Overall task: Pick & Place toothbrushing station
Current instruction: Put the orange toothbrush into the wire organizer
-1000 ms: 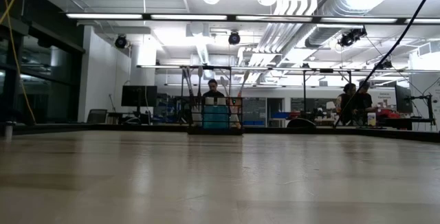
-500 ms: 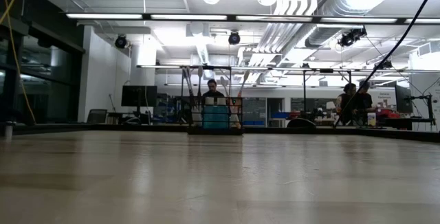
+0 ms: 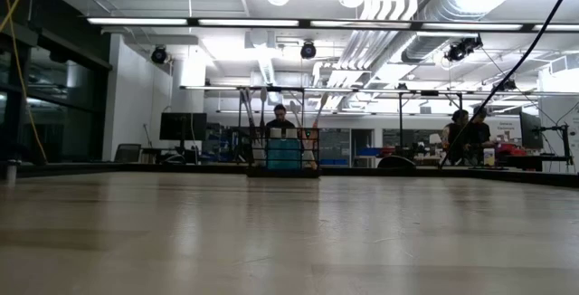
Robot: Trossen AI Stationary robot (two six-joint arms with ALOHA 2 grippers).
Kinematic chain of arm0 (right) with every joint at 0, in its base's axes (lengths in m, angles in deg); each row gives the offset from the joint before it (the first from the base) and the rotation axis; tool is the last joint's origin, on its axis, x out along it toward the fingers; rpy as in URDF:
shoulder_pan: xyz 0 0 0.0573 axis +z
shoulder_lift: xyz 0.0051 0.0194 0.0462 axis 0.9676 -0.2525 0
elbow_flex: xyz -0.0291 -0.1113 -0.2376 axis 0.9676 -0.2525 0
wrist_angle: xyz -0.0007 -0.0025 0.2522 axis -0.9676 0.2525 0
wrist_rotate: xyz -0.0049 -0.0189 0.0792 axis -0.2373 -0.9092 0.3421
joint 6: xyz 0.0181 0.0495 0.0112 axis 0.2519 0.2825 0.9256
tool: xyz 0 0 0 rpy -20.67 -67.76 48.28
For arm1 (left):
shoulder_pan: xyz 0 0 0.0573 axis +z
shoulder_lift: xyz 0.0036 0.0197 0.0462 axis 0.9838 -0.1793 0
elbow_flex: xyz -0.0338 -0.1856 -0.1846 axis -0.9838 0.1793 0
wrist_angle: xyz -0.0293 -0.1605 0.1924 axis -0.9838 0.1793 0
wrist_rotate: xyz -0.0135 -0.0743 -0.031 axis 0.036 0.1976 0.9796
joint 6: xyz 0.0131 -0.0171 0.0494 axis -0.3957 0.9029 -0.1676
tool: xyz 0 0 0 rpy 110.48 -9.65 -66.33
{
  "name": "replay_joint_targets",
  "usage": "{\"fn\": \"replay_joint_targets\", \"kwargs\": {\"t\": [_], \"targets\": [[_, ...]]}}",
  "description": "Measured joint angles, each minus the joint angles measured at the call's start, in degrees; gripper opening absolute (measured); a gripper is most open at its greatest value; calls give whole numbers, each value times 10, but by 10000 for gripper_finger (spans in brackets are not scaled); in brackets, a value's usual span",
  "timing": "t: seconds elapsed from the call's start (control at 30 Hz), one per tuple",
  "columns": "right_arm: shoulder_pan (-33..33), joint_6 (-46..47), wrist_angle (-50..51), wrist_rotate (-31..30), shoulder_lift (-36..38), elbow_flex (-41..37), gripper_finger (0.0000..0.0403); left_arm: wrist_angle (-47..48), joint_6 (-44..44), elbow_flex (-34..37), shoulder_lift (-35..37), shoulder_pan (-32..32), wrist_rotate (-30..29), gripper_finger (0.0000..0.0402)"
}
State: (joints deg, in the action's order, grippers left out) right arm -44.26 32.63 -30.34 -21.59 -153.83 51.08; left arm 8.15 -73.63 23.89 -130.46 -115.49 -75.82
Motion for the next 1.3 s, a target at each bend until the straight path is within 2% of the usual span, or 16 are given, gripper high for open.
{"fn": "replay_joint_targets", "kwargs": {"t": [1.07, 1.3], "targets": [[-13, 27, 7, 17, 0, 0, 127, 13, 20, 0, 0, 10, 18, 1], [-13, 27, 10, 19, 0, 0, 76, 18, 33, 0, 0, 21, 37, 1]]}}
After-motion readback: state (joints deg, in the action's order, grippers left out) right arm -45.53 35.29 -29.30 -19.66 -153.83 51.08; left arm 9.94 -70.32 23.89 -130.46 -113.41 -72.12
